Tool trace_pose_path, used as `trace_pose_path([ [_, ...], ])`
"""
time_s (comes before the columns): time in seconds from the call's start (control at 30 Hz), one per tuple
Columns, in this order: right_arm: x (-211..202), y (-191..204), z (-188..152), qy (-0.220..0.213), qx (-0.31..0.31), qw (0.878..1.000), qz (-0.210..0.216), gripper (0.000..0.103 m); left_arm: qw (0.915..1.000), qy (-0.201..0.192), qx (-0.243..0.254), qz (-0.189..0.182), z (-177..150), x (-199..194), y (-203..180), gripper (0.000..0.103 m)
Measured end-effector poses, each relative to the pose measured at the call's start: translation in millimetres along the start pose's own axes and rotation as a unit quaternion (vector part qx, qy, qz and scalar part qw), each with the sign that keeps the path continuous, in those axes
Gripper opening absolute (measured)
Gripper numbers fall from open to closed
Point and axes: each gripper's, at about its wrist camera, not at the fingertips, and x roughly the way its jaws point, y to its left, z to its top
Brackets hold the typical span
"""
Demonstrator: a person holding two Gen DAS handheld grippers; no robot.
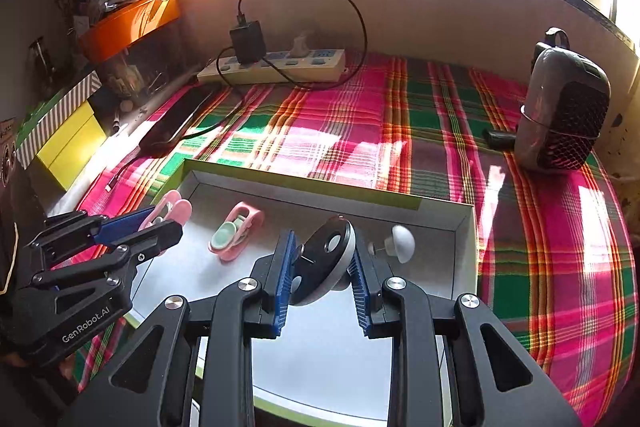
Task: Organize objects
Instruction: 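Carry black fob in right gripper while left carries pink hook into tray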
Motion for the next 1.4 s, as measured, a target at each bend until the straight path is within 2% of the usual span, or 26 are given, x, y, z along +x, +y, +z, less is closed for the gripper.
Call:
trace_pose_path([
  [0.3, 32, 3, 12, 0.027, -0.011, 1.0, 0.0, 0.028, 0.9997, 0.02, 0.01, -0.007, 6, 24, -3, 0.021],
  [0.7, 53, 5, 14, 0.053, -0.023, 0.998, -0.004, 0.028, 0.9994, 0.029, 0.021, -0.002, 13, 39, -5, 0.021],
  [1.4, 59, 11, 15, 0.065, -0.044, 0.996, -0.028, 0.029, 0.9985, 0.036, 0.037, 0.017, 13, 44, -11, 0.021],
])
